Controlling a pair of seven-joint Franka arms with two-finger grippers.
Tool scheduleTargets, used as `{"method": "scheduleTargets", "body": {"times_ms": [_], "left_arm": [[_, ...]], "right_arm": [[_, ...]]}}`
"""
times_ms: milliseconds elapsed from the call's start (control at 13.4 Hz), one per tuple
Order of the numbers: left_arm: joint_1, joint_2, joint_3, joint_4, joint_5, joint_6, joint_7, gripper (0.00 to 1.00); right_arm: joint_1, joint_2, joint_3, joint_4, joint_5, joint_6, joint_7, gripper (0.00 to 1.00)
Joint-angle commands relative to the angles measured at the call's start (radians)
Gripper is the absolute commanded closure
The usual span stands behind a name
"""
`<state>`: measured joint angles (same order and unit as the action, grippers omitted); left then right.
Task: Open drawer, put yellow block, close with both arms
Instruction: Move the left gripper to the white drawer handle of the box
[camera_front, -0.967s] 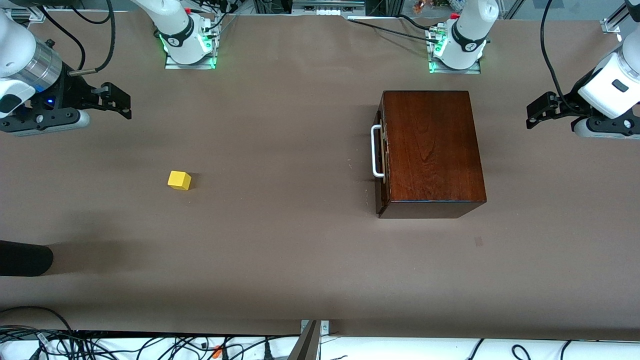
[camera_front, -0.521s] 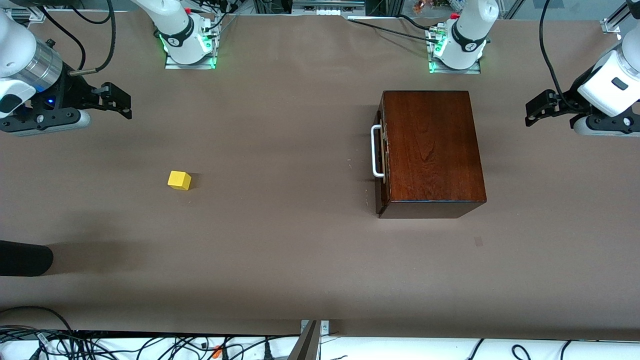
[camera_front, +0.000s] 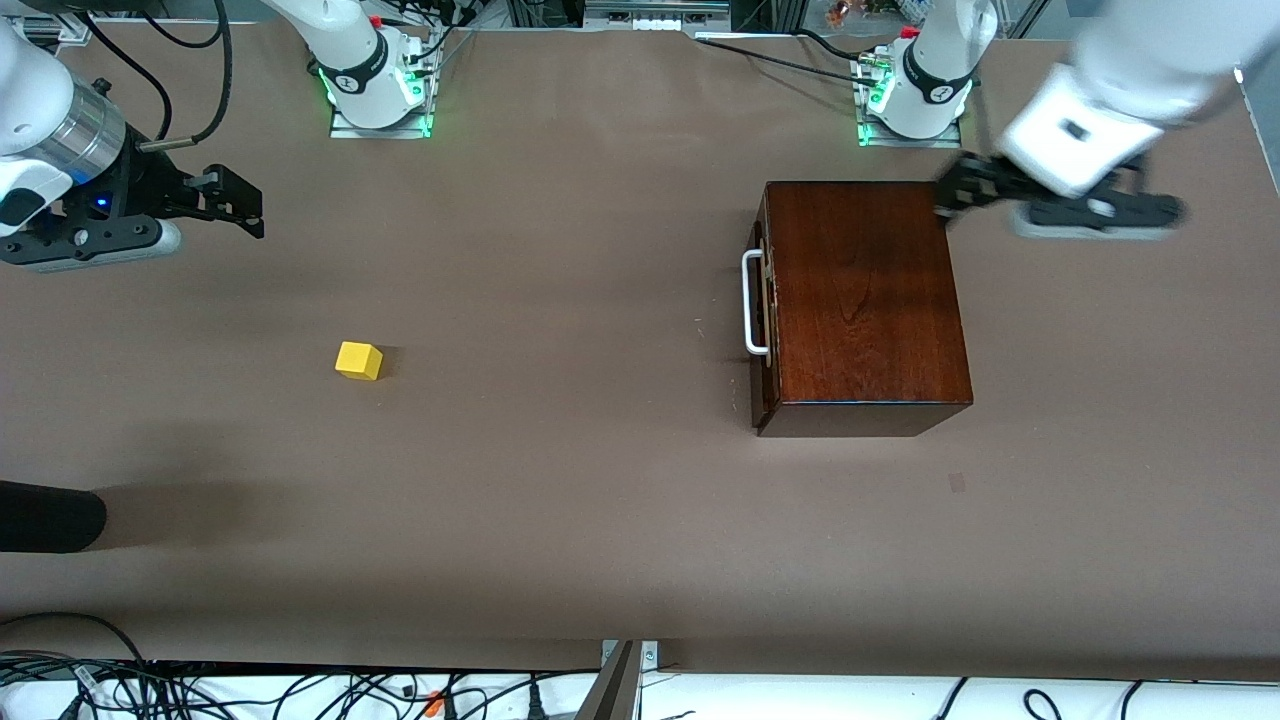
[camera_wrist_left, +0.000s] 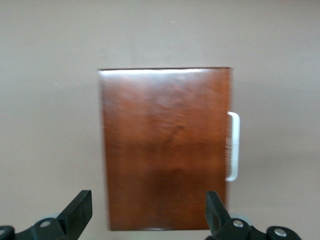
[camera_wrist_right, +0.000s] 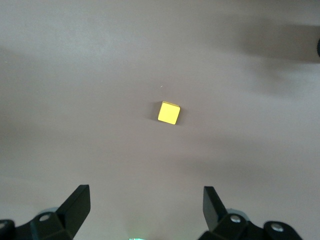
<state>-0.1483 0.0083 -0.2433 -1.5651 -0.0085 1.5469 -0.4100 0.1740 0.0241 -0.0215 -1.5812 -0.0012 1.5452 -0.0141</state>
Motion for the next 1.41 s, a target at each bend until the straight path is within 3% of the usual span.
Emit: {"method": "scheduleTargets", "body": {"times_ms": [0,149,298,521,1339], "left_arm": [[-0.008,0.123,-0.167,0.127,0.004,-0.021,-0.204,0.00],[-0.066,0.195,-0.221,0.186,0.012,-0.021,-0.352,0.00],[-0.158,0.245,-0.221,0.192,0.074,-0.014,-0.407,0.00],[-0.198,0.318,-0.220,0.191,0.142,0.021,-0.447,0.00],[-0.260,0.453,-0.218,-0.016,0.390,0.223,-0.616,0.00]], "right_arm": [[-0.001,0.007,0.002,0.026,0.007,-0.020,-0.007,0.00],[-0.001,0.007,0.002,0.026,0.007,-0.020,-0.007,0.00],[-0.001,0.007,0.002,0.026,0.007,-0.019,-0.007,0.00],[-0.001,0.005,0.002,0.026,0.009,-0.020,-0.007,0.00],[-0.001,0.005,0.000,0.026,0.007,-0.022,-0.007,0.00]]}}
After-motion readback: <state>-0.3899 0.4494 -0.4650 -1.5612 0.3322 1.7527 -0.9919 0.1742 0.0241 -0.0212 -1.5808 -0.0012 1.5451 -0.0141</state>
